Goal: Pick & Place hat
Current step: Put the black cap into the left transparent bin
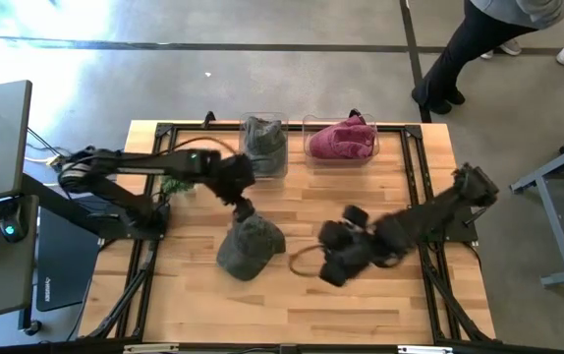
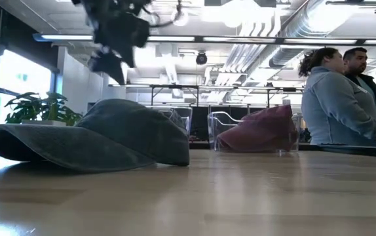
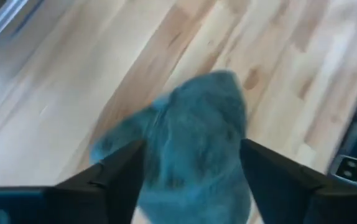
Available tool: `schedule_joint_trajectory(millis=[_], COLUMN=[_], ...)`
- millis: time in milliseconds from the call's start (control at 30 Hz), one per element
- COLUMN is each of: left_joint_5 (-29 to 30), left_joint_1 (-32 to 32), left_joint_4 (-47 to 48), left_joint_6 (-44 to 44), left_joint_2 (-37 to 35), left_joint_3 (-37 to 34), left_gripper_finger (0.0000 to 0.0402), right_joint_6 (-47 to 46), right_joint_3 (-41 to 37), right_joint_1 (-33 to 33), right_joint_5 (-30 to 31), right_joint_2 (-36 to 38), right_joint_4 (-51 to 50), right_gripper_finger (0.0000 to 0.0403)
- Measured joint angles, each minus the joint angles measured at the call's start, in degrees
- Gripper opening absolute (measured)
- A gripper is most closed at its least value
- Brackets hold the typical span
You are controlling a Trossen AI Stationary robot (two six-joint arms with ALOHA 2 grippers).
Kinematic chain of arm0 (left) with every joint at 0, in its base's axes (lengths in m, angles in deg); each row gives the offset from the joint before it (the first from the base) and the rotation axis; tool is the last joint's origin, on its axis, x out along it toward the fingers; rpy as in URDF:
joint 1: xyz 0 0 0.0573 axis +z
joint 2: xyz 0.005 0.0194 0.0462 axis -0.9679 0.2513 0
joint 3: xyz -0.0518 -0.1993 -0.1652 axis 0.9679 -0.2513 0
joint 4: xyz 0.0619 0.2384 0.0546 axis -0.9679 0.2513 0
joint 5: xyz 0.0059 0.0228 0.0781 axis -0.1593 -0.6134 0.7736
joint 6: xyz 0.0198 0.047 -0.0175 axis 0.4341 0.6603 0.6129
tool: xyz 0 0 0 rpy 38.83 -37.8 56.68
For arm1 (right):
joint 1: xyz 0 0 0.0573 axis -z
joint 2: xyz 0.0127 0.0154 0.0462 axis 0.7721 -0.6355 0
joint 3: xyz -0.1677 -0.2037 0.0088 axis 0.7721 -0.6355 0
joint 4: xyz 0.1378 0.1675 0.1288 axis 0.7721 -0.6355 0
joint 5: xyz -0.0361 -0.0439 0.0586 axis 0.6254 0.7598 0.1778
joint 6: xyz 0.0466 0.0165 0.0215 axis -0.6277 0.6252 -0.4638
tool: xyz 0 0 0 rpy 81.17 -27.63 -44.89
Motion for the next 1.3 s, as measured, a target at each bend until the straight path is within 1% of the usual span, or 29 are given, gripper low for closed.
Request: schedule_joint_trajectory(millis=[100, 167, 200, 267, 333, 467, 667, 733, 800, 900, 1000, 1133, 1167, 1300], left_joint_5=[-7.35, -11.24, -11.86, -11.32, -10.32, -8.4, -11.53, -13.02, -16.3, -21.11, -23.82, -26.05, -25.98, -23.24], left_joint_1=[3.15, 3.73, 3.68, 3.58, 2.81, 1.35, 1.0, 1.0, 0.88, 0.25, -0.82, -2.59, -3.14, -4.57], left_joint_4=[-4.11, -8.41, -10.19, -9.96, -11.23, -9.88, -6.44, -4.68, -4.98, -5.08, -4.95, -4.29, -4.03, -3.65], left_joint_6=[7.27, 10.07, 10.68, 11.73, 12.3, 11.89, 8.37, 7.84, 7.45, 7.27, 6.25, 4.45, 3.37, -2.38], left_joint_2=[3.96, 6.85, 8.22, 10.0, 12.02, 15.31, 19.11, 19.82, 20.08, 20.22, 20.22, 19.25, 18.31, 12.57], left_joint_3=[0.03, 0.09, 0.2, -0.05, 0.16, 0.05, 0.13, -0.04, 0.08, 0.07, 0.07, 0.05, 0.02, 0.02], left_gripper_finger=[0.0291, 0.0316, 0.0325, 0.0336, 0.0338, 0.0329, 0.0304, 0.029, 0.0268, 0.0219, 0.0148, 0.0033, 0.0018, 0.0025], right_joint_6=[-8.07, -12.07, -13.67, -16.26, -17.92, -18.65, -15.87, -14.55, -13.34, -11.4, -10.42, -10.59, -10.93, -10.66], right_joint_3=[0.03, 0.03, 0.03, 0.03, 0.03, 0.03, 0.03, 0.03, 0.03, 0.03, 0.03, 0.03, 0.03, 0.01], right_joint_1=[-4.71, -7.03, -7.91, -9.28, -9.91, -10.22, -9.79, -9.52, -9.21, -8.85, -8.81, -8.49, -8.27, -6.61], right_joint_5=[5.68, 8.27, 9.13, 9.94, 10.09, 10.2, 10.48, 10.49, 10.55, 10.59, 10.61, 10.39, 10.53, 11.67], right_joint_2=[0.6, 0.61, 0.61, 0.61, 0.61, 0.61, 0.61, 0.61, 0.61, 0.61, 0.61, 0.87, 1.11, 3.36], right_joint_4=[-1.62, -2.02, -2.16, -2.11, -2.08, -2.01, -1.93, -1.92, -1.93, -2.08, -3.56, -10.07, -12.16, -18.33], right_gripper_finger=[0.0142, 0.014, 0.014, 0.014, 0.014, 0.014, 0.014, 0.0139, 0.0139, 0.0139, 0.0139, 0.0139, 0.0139, 0.0139])
